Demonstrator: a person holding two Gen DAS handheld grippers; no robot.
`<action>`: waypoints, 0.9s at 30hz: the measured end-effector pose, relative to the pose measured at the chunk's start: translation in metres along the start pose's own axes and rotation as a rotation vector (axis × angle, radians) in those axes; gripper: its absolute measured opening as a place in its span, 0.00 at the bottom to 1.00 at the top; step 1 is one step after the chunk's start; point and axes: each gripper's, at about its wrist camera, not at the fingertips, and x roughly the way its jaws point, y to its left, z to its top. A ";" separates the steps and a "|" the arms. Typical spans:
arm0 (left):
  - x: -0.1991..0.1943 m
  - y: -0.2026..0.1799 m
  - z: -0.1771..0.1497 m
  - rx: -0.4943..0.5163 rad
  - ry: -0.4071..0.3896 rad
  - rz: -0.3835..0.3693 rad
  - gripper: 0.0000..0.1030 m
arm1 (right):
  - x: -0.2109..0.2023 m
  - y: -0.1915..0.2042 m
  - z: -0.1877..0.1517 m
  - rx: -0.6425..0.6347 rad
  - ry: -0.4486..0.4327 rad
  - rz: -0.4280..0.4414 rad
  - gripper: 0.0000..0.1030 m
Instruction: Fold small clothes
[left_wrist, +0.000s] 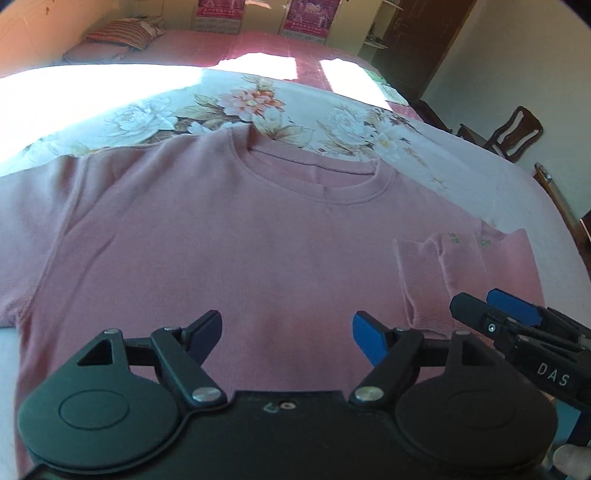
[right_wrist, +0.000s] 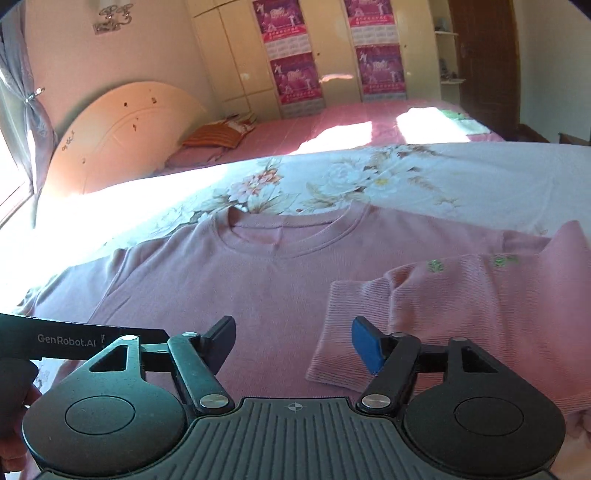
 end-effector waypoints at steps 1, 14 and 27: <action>0.007 -0.008 0.000 0.003 0.020 -0.037 0.72 | -0.006 -0.009 -0.004 0.012 -0.001 -0.031 0.67; 0.083 -0.073 -0.002 -0.094 0.066 -0.187 0.35 | -0.070 -0.121 -0.055 0.195 0.040 -0.282 0.67; 0.015 -0.073 0.023 -0.113 -0.201 -0.195 0.08 | -0.059 -0.129 -0.055 0.176 0.044 -0.280 0.67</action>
